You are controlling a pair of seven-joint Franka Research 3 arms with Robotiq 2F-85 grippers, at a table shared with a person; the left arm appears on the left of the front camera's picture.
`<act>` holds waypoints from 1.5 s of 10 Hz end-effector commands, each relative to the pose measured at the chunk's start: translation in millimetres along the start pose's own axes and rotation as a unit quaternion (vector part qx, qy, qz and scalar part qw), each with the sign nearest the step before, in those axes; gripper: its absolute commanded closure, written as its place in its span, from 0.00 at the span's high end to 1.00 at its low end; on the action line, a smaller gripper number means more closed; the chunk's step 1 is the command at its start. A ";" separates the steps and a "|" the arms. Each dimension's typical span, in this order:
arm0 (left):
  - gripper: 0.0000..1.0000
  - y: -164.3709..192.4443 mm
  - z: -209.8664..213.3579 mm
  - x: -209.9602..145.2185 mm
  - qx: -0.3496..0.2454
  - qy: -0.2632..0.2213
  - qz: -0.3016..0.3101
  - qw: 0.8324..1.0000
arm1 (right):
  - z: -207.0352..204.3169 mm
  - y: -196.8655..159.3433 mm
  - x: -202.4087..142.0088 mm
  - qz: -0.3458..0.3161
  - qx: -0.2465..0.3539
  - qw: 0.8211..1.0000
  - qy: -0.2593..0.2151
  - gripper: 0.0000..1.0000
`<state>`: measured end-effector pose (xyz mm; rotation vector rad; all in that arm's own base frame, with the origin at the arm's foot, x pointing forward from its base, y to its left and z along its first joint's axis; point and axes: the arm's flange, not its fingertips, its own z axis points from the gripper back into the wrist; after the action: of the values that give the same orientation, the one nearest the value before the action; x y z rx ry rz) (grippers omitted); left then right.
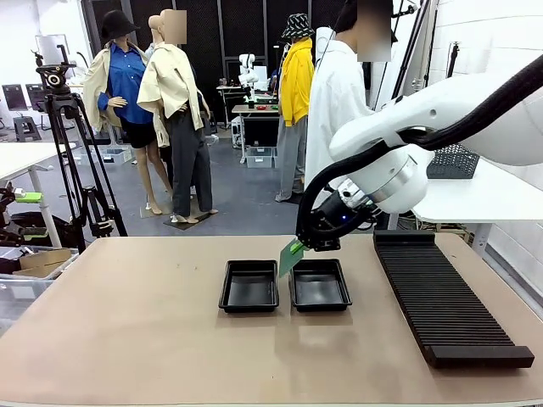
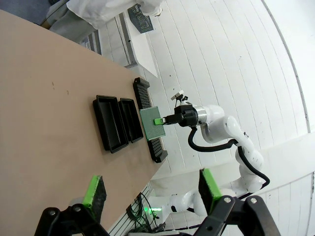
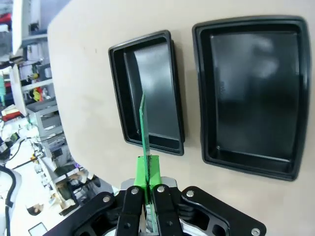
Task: Inspect and transfer BCBs to ESD trays.
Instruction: Pick up the Blank PCB from the PCB Rack and place it in the left ESD tray.
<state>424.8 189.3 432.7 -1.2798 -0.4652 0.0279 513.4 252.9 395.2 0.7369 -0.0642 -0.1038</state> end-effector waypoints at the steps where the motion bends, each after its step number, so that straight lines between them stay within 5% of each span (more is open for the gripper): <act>1: 1.00 -2.7 1.1 0.2 0.004 -0.003 0.005 1.000 | -20.0 6.6 7.2 0.010 0.021 1.000 -0.002 0.00; 15: 1.00 -2.7 1.1 0.2 0.004 -0.003 0.005 1.000 | -121.6 58.0 29.6 0.050 -0.054 0.997 -0.018 0.00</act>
<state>424.9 189.2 432.7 -1.2799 -0.4651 0.0279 547.9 363.5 344.4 0.6355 -0.1171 -0.0013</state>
